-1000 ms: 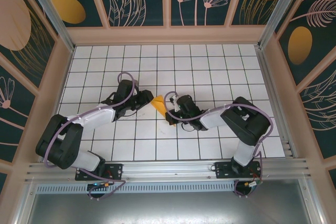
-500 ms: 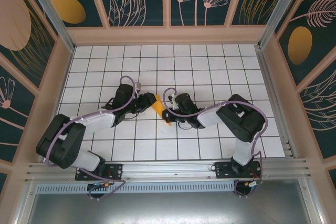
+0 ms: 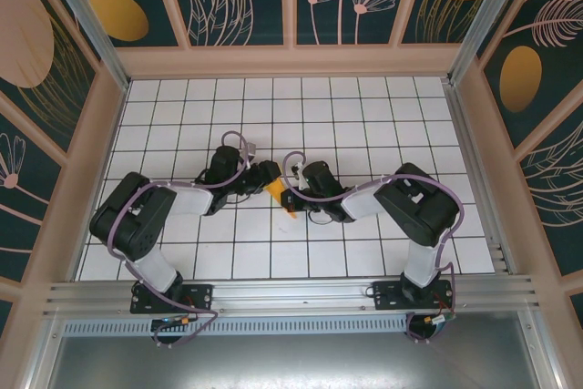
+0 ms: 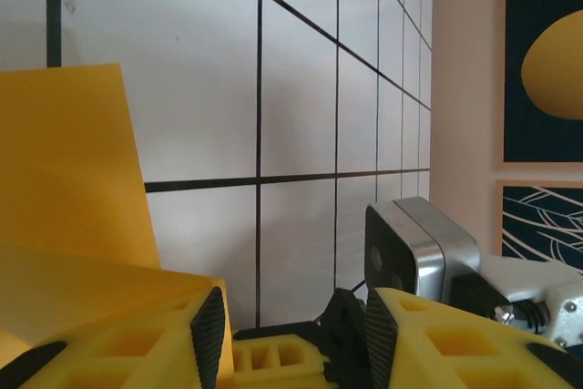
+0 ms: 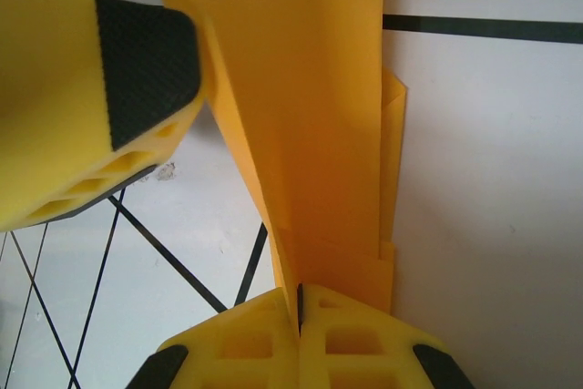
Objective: Fold a paper plane with a square sheet of paper (pick it up from the middle)
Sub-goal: Fold the wing for the fifth time at the center of the table.
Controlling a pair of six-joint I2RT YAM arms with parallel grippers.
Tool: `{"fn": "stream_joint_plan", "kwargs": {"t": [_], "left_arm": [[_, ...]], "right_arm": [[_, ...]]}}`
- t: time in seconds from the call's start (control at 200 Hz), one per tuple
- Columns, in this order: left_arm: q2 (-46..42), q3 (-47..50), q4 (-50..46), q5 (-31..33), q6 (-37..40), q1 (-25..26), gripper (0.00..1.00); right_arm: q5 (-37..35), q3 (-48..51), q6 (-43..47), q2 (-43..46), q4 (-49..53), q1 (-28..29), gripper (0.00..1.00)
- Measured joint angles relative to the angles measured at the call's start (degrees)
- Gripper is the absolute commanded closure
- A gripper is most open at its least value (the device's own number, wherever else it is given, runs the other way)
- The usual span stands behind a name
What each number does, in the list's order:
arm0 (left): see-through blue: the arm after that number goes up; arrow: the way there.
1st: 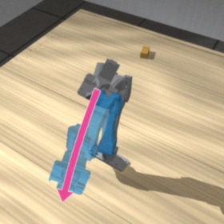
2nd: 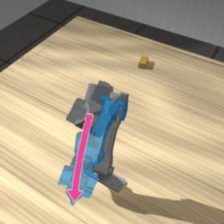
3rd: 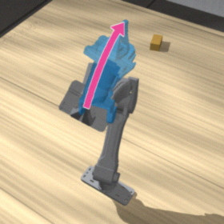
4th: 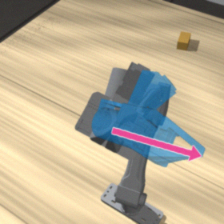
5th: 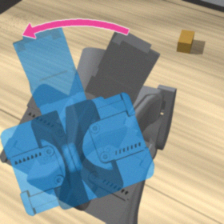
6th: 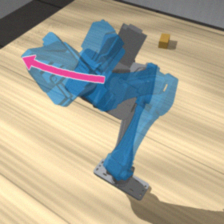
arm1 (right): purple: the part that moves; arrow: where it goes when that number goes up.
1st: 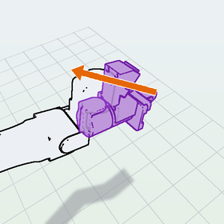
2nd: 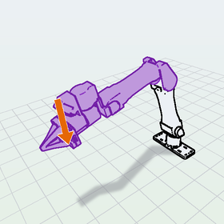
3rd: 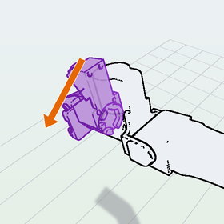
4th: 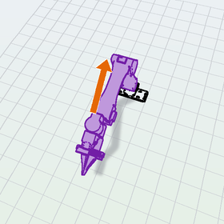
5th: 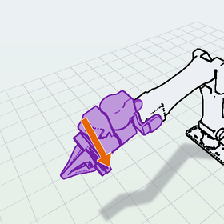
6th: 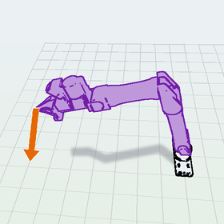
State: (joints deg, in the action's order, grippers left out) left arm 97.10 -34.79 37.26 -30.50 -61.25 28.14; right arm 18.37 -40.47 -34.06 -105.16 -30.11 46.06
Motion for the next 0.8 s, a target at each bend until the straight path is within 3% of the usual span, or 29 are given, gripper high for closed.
{"fn": "stream_joint_plan", "kwargs": {"t": [0.48,0.801], "left_arm": [[6.12,-1.20,2.95,0.22,-0.13,0.04,0.57],[6.97,-2.01,-1.03,3.37,1.62,0.52,0.60]], "right_arm": [[0.57,-1.46,0.04,-0.50,1.86,0.00,0.95],[1.03,-3.23,0.17,-0.09,5.51,0.15,0.82]]}}
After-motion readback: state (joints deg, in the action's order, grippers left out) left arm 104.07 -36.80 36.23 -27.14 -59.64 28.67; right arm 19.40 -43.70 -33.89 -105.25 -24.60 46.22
